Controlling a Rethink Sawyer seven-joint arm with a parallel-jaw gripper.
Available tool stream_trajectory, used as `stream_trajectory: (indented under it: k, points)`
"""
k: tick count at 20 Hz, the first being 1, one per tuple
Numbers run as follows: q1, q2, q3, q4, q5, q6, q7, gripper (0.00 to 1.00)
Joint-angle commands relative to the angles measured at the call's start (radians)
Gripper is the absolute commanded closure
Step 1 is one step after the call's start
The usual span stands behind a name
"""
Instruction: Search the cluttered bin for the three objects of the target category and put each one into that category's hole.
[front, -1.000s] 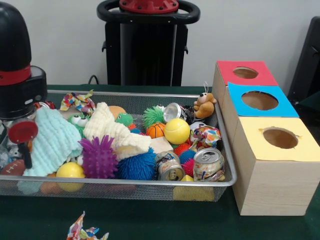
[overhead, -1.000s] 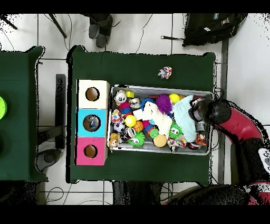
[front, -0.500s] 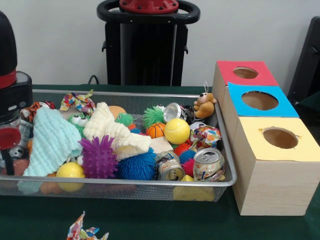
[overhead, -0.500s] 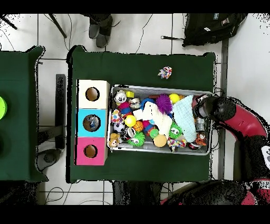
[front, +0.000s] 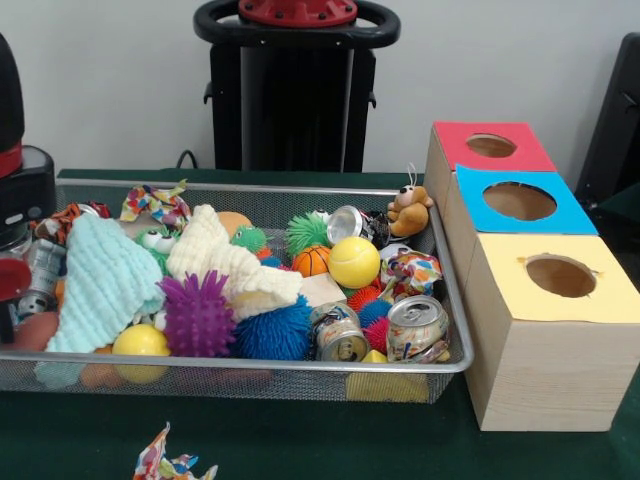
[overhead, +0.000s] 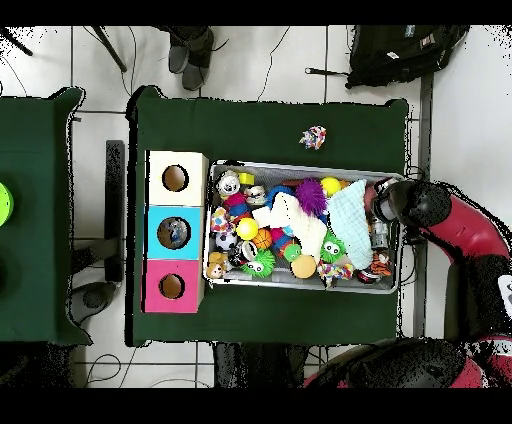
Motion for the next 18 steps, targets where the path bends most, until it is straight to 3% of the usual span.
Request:
stream_trajectory:
  k: [1, 18]
  points:
    - [-0.020, 0.040, 0.019, -0.026, -0.056, 0.125, -0.125, 1.00]
    - [-0.015, 0.063, -0.024, -0.067, -0.088, 0.123, -0.119, 1.00]
